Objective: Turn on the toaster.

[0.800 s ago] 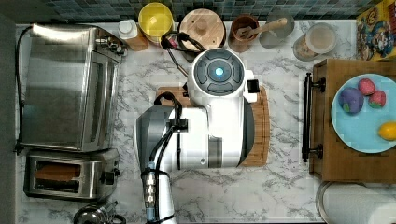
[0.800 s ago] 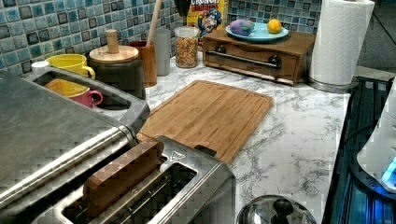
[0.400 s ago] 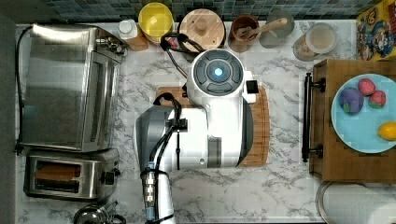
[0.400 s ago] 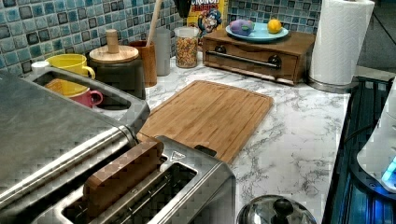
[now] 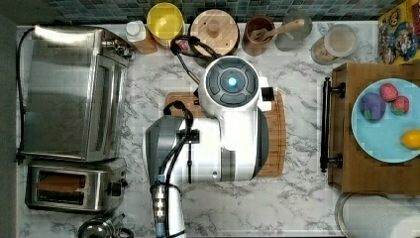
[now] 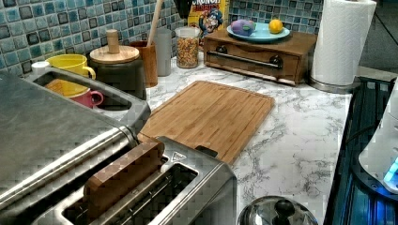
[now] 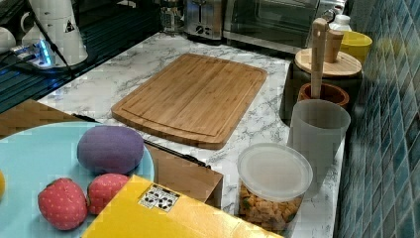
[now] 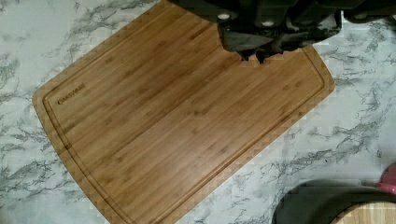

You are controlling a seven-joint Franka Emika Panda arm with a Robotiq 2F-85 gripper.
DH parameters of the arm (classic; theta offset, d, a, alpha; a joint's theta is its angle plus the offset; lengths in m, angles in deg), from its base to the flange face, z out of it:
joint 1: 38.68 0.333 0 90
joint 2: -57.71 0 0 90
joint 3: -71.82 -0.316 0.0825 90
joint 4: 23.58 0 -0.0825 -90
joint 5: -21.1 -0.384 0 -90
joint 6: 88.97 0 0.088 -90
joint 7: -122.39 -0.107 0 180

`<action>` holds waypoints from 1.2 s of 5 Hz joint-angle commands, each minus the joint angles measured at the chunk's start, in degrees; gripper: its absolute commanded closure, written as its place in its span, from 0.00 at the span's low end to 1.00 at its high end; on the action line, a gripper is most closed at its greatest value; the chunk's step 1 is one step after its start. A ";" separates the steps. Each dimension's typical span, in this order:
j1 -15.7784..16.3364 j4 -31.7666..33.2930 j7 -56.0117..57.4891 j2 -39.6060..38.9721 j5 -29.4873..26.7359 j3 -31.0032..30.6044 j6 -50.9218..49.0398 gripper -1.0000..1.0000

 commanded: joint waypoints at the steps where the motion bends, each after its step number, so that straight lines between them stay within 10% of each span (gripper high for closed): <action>1: 5.16 7.46 13.57 5.39 -8.78 -5.36 5.21 1.00; 6: 10.98 18.76 15.07 9.67 -9.50 -13.12 7.09 1.00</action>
